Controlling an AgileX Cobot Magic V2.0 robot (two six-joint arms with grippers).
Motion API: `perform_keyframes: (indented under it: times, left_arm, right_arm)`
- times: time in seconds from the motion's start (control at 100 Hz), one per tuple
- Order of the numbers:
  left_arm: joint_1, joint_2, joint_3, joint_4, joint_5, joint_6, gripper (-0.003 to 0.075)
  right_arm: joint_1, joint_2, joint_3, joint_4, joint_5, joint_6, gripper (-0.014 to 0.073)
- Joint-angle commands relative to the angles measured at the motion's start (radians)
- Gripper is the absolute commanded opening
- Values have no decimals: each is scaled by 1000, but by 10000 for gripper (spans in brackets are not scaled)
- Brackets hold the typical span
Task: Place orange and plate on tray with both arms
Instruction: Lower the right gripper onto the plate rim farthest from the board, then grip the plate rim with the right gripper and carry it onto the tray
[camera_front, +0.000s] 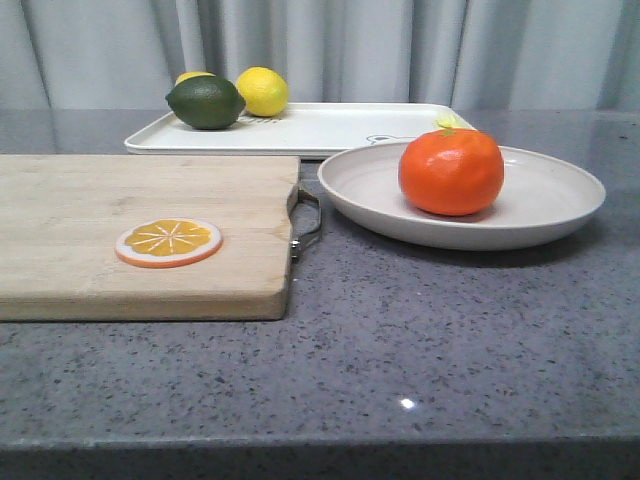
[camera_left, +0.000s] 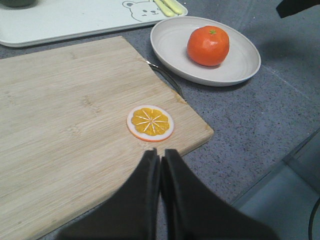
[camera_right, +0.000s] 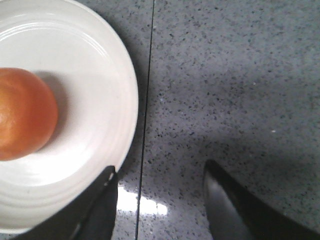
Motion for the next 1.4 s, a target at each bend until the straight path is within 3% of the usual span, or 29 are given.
perform_keyframes:
  times: [0.0, 0.29, 0.74, 1.04, 1.39]
  left_arm:
    - [0, 4, -27, -8, -76, -8, -20]
    - [0, 4, -27, -8, -74, -8, -20]
    - [0, 4, -27, -8, -73, -8, -20]
    - [0, 4, -27, -8, -73, -8, -20]
    - [0, 4, -27, -8, -73, -8, -20]
  right_arm:
    - [0, 46, -76, 28, 2, -6, 403]
    - [34, 215, -184, 74, 29, -16, 403]
    - [45, 309, -195, 76, -1, -16, 399]
    - [45, 309, -195, 76, -16, -16, 186]
    - [42, 309, -195, 76, -18, -16, 52]
